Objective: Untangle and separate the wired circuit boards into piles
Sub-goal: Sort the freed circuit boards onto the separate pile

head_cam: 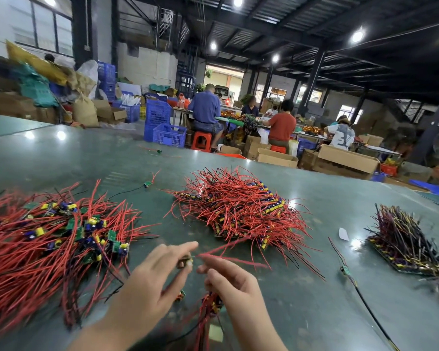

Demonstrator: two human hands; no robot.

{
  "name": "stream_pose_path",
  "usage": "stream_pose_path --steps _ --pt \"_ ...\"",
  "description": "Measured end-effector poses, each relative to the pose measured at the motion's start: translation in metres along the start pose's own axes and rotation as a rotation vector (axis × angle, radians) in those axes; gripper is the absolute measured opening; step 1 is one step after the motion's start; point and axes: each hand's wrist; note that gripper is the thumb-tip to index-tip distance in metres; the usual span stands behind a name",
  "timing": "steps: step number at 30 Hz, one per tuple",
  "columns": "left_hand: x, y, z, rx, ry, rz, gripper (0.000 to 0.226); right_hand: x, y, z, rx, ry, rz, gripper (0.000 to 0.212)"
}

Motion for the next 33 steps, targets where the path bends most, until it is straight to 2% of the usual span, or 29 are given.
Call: stream_pose_path --steps 5,9,12,15,18,22,25,27,30,33 --pt "-0.004 -0.001 -0.008 -0.026 0.093 -0.049 0.032 -0.001 0.001 -0.002 -0.042 -0.052 0.113 0.031" --pt "-0.006 -0.002 -0.009 -0.175 0.077 0.113 0.028 -0.002 0.003 -0.002 -0.171 -0.116 0.244 0.026" --pt "-0.006 -0.001 -0.01 -0.244 0.134 0.209 0.028 -0.003 0.002 -0.001 -0.198 -0.156 0.271 0.021" --pt "-0.007 0.001 -0.009 -0.149 0.157 0.23 0.042 -0.003 0.003 0.0 -0.115 -0.193 0.217 0.022" --pt "-0.008 0.006 -0.008 -0.062 0.17 0.152 0.029 -0.002 0.004 0.002 -0.038 -0.234 0.152 0.02" --pt "-0.009 0.007 -0.005 0.005 0.15 0.072 0.041 -0.003 0.006 0.002 -0.033 -0.208 0.151 0.015" --pt "-0.006 0.009 -0.001 0.026 0.134 0.051 0.018 -0.004 0.005 0.006 -0.018 -0.152 0.134 0.021" --pt "-0.003 0.008 0.001 0.066 0.146 0.039 0.011 -0.003 0.003 0.007 0.05 -0.099 0.087 0.022" --pt "-0.002 0.008 0.004 0.067 0.147 0.032 0.017 -0.001 0.0 0.006 0.139 -0.091 0.033 0.022" --pt "-0.002 0.01 0.006 0.088 0.125 0.018 0.031 0.003 -0.002 0.009 0.159 -0.189 0.021 0.024"
Point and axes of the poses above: each hand's wrist, its own x-axis towards the middle knuckle, its own z-axis out of the back of the hand, y = z × x, and after that the axes turned 8 degrees about -x, right-handed
